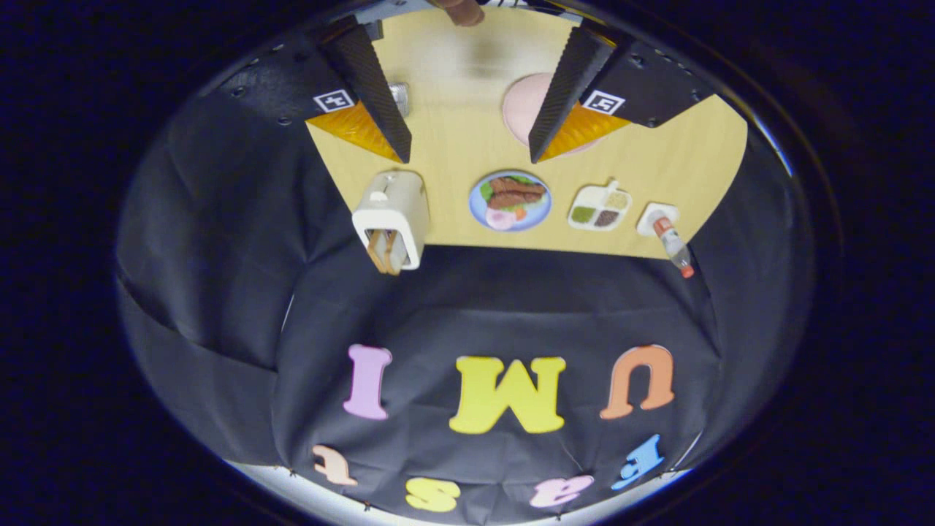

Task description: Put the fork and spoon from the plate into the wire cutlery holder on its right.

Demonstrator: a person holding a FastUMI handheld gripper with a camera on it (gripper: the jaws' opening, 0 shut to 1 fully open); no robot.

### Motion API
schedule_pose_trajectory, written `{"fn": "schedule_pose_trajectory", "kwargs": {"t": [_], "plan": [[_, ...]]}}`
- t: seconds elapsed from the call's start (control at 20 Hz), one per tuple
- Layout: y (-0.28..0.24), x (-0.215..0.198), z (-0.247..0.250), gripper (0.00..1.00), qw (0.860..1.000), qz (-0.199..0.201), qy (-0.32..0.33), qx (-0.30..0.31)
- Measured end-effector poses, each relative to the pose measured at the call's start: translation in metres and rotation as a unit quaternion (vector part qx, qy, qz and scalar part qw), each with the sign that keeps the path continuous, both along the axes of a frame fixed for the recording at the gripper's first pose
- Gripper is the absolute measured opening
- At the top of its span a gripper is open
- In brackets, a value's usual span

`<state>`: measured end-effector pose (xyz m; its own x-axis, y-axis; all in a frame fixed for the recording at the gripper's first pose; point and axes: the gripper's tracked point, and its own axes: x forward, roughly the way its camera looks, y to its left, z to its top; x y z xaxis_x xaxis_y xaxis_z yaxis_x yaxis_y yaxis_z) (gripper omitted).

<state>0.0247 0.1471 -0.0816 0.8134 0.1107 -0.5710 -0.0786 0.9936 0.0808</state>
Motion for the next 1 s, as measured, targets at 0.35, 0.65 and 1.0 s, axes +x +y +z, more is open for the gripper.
{"fn": "schedule_pose_trajectory", "kwargs": {"t": [0.35,0.65,1.0], "plan": [[0.065,-0.042,0.093,0.96,0.983,0.008,-0.182,0.030],[0.104,-0.073,0.125,0.96,0.970,0.010,-0.244,0.025],[0.106,-0.105,0.135,0.96,0.967,-0.012,-0.250,0.038]]}}
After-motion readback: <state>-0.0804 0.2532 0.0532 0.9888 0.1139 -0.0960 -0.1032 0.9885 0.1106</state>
